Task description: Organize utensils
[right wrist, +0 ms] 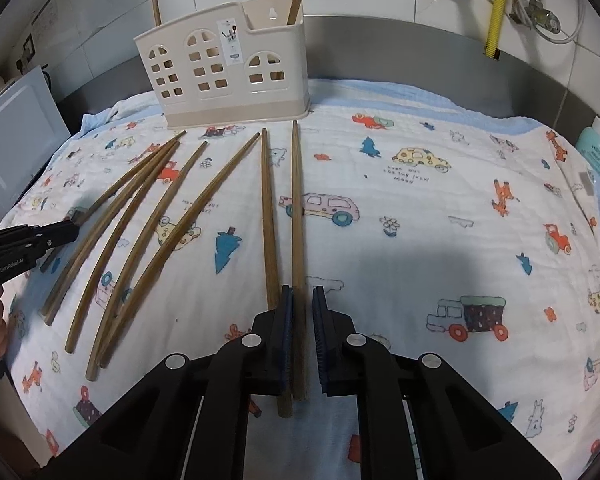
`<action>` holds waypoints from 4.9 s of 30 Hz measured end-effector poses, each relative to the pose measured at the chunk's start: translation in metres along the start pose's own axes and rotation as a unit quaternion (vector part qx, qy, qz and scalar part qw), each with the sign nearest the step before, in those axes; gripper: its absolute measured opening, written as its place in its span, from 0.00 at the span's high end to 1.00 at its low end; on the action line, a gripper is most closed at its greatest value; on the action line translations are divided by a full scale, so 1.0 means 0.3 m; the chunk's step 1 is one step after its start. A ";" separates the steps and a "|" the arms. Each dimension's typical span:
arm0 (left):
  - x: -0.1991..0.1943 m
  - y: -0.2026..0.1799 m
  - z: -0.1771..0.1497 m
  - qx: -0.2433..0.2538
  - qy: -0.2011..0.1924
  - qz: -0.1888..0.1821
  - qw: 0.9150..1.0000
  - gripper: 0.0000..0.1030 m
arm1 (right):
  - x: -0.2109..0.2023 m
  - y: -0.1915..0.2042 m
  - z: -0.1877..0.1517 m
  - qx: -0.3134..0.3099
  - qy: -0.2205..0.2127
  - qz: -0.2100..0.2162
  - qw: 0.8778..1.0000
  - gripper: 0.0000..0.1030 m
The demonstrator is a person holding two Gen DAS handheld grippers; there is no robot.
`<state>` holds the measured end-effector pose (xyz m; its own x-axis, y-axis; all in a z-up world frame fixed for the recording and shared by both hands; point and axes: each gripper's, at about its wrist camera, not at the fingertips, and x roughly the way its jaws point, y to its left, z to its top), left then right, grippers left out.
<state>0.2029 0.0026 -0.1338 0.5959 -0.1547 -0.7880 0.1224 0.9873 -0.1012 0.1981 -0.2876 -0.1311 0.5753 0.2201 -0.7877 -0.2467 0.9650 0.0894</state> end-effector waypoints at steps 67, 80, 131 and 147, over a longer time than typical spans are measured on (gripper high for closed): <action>-0.394 -0.017 0.391 0.042 -0.149 -0.081 0.985 0.95 | -0.579 0.139 0.605 -0.075 -0.185 0.036 0.979 0.94; -0.603 -0.102 0.638 0.080 -0.244 -0.065 0.964 0.95 | -0.570 0.141 0.757 -0.087 -0.187 0.024 0.978 0.94; -0.425 -0.041 0.820 0.026 -0.259 -0.031 0.965 0.91 | -0.391 0.095 0.772 -0.073 -0.145 0.019 0.987 0.79; -0.432 -0.026 0.372 0.039 -0.188 -0.030 0.981 0.75 | -0.388 0.138 0.375 -0.063 -0.130 0.032 0.989 0.76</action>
<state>0.2133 0.0110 0.0370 0.8342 -0.2295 -0.5014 0.2179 0.9725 -0.0826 0.2085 -0.2571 0.0329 0.7326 0.3253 -0.5979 -0.3751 0.9259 0.0441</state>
